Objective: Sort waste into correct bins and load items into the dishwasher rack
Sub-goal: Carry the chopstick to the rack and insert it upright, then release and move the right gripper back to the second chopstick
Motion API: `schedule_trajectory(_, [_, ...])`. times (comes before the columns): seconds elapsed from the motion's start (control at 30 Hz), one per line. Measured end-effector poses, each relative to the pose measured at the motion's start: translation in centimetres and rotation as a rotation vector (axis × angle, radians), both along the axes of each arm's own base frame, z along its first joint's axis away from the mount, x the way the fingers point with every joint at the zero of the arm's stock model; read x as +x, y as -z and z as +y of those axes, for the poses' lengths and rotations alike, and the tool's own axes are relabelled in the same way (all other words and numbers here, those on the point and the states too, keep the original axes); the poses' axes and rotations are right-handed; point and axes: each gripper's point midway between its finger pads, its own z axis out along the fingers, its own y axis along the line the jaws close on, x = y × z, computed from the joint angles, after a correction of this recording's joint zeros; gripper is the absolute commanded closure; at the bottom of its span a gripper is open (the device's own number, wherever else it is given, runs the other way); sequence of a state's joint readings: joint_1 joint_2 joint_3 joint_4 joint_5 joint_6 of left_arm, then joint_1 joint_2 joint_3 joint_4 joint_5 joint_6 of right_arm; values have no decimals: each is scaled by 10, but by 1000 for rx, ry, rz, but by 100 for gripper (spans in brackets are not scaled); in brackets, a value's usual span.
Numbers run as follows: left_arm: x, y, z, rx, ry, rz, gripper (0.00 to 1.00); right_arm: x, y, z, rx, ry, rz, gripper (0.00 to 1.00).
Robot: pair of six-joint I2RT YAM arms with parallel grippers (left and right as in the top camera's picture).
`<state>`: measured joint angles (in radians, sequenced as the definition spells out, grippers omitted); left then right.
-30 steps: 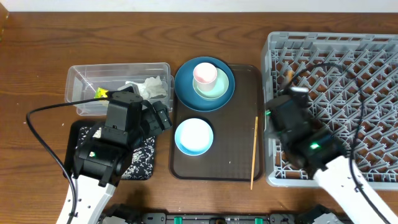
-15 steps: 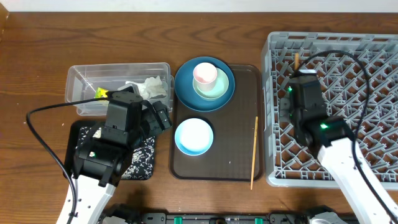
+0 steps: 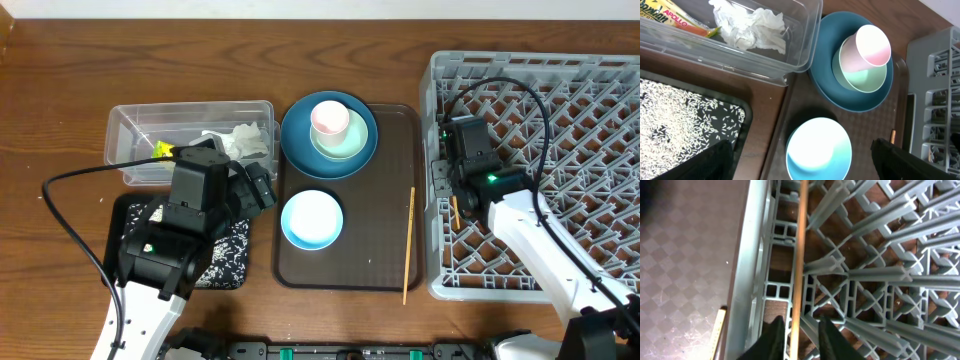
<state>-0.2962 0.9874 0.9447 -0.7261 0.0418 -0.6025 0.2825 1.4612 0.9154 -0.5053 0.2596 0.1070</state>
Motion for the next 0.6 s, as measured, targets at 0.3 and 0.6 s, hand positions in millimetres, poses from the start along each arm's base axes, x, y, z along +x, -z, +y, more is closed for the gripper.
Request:
schedule_trajectory(0.3, [0, 0, 0, -1, 0, 0, 9, -11, -10, 11, 87, -4, 12, 76])
schedule_trajectory(0.6, [0, 0, 0, 0, 0, 0, 9, -48, -51, 75, 518, 23, 82, 81])
